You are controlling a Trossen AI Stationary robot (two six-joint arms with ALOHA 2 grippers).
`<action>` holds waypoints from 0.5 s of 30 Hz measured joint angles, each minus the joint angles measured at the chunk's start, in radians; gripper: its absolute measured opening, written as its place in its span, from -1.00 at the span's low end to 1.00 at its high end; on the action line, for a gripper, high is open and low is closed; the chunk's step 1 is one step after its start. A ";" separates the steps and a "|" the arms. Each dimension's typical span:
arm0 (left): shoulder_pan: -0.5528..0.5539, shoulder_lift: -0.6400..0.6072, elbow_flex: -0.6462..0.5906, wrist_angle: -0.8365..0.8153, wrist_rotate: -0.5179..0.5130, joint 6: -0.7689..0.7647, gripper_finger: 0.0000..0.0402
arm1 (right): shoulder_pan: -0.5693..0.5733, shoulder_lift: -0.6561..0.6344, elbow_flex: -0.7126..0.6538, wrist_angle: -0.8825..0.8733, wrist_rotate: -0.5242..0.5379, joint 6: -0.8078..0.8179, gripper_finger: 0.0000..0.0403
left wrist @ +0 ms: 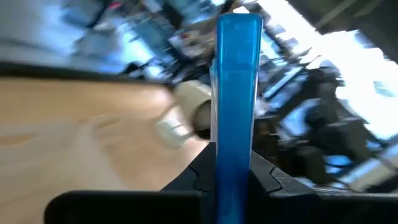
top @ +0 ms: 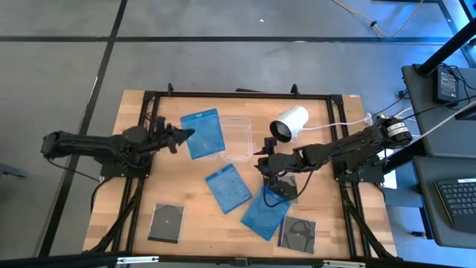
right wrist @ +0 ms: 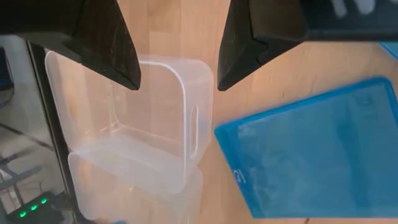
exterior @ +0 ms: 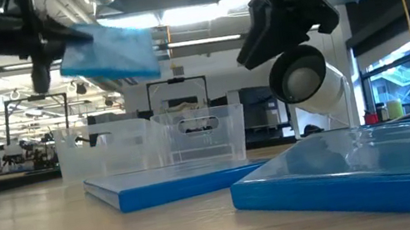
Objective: Pick & place jewel cases by type
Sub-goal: Put the top left blue cd case into the left transparent bin
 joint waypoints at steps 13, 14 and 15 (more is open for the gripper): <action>0.214 0.002 0.238 -0.637 0.098 -0.191 -0.86 | 0.000 0.000 0.000 0.000 0.000 0.001 0.08; 0.230 0.008 0.241 -0.643 0.123 -0.197 -0.86 | 0.000 0.000 0.000 0.000 0.000 0.001 0.08; 0.246 0.015 0.241 -0.644 0.153 -0.200 -0.86 | 0.000 0.000 0.000 0.001 0.000 0.001 0.08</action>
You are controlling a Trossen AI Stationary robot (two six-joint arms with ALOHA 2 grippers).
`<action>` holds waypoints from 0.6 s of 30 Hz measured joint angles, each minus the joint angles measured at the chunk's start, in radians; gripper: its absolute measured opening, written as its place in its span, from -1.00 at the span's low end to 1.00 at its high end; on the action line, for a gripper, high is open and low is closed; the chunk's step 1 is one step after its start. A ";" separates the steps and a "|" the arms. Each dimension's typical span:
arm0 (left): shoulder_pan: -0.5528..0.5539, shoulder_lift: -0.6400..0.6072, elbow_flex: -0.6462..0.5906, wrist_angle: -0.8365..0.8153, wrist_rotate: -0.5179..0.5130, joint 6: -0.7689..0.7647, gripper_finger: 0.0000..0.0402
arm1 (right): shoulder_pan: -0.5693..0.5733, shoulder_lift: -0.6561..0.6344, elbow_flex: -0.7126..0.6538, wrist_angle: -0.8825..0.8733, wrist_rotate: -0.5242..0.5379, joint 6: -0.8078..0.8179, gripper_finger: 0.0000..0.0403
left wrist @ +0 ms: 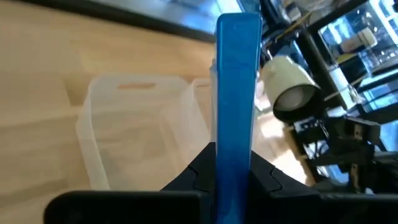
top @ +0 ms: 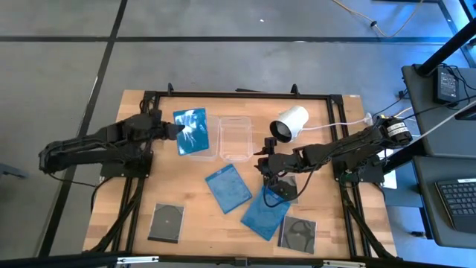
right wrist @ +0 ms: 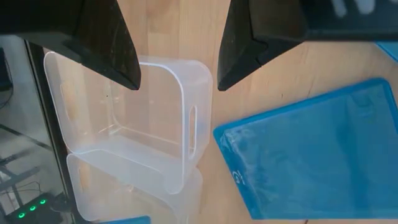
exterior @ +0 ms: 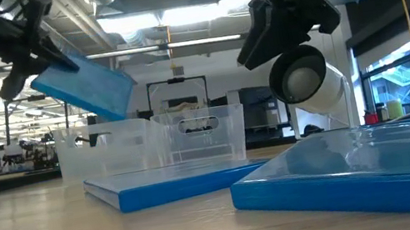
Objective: Pick & place jewel cases by type
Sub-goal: Put the top left blue cd case into the left transparent bin
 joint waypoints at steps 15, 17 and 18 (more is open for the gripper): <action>0.242 0.229 0.016 0.054 0.335 0.063 -0.83 | 0.000 0.000 0.000 0.001 -0.001 0.003 0.08; 0.284 0.250 0.030 0.055 0.393 0.065 -0.82 | 0.000 0.000 0.000 0.001 -0.001 0.003 0.08; 0.306 0.261 0.036 0.054 0.422 0.065 -0.81 | 0.000 0.000 0.000 0.001 -0.001 0.002 0.08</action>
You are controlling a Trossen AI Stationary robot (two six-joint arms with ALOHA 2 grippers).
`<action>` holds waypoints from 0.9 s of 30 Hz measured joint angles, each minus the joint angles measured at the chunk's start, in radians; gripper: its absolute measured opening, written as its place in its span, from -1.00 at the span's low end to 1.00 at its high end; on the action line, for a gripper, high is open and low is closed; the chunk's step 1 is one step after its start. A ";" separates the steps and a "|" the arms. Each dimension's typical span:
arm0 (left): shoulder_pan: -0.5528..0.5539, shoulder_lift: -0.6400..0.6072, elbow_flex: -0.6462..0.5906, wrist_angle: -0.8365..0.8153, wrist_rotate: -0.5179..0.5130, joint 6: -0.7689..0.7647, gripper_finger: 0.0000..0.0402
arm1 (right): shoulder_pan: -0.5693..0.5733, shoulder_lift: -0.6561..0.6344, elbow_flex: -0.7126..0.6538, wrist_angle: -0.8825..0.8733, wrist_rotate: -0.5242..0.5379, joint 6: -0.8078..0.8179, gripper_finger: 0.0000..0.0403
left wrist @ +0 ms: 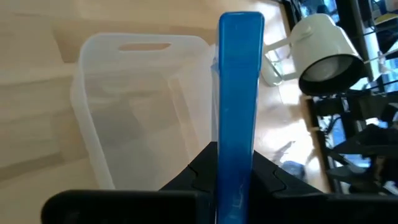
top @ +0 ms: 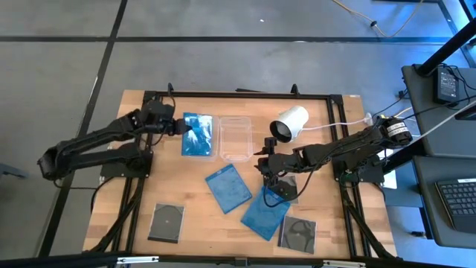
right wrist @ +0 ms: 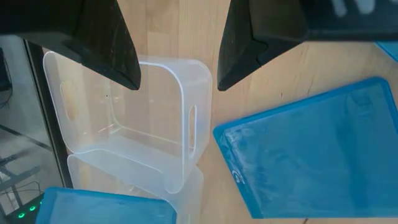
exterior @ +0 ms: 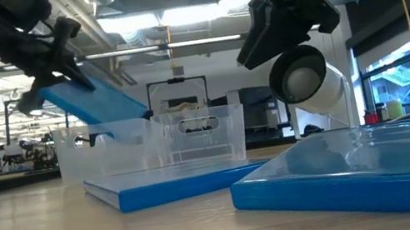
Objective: Pick & place jewel cases by type
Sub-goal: Put the top left blue cd case into the left transparent bin
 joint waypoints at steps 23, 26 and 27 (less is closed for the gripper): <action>0.181 0.297 0.021 0.000 0.179 0.090 -0.78 | -0.039 0.000 0.000 -0.001 -0.002 -0.001 0.08; 0.181 0.304 0.021 0.000 0.179 0.090 -0.76 | -0.050 0.000 0.000 -0.002 -0.002 -0.001 0.08; 0.181 0.304 0.021 0.000 0.179 0.090 -0.76 | -0.053 0.000 0.000 -0.002 -0.002 -0.001 0.08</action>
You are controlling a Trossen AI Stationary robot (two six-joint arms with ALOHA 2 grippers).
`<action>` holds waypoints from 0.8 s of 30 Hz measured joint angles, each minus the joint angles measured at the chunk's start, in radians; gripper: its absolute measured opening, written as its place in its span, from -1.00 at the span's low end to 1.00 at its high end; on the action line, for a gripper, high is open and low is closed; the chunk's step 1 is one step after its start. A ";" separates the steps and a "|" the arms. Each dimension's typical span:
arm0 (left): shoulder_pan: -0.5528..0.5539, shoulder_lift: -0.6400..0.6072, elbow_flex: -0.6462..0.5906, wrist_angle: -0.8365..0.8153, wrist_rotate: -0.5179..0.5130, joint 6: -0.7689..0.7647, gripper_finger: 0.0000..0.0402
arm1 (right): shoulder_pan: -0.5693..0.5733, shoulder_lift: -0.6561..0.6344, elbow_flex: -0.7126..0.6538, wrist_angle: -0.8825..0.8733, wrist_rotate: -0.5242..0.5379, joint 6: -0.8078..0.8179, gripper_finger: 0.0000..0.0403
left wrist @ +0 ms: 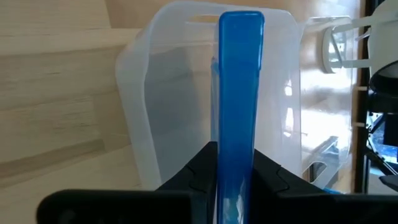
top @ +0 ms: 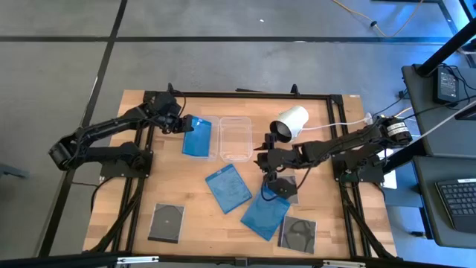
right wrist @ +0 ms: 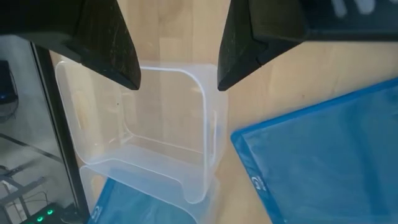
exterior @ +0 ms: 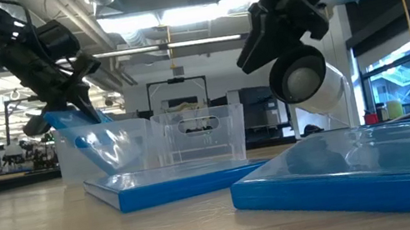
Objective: Pick & place jewel cases by type
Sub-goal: Put the top left blue cd case into the left transparent bin
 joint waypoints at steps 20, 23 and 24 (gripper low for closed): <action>-0.001 -0.007 0.000 0.000 -0.023 0.052 -0.31 | -0.007 0.000 0.000 -0.001 -0.018 0.000 0.08; 0.000 -0.028 0.000 0.001 -0.028 0.052 -0.26 | -0.007 0.001 0.000 -0.001 -0.018 0.000 0.08; 0.000 -0.037 0.000 0.001 -0.030 0.052 -0.25 | -0.007 0.001 0.000 -0.001 -0.018 0.000 0.08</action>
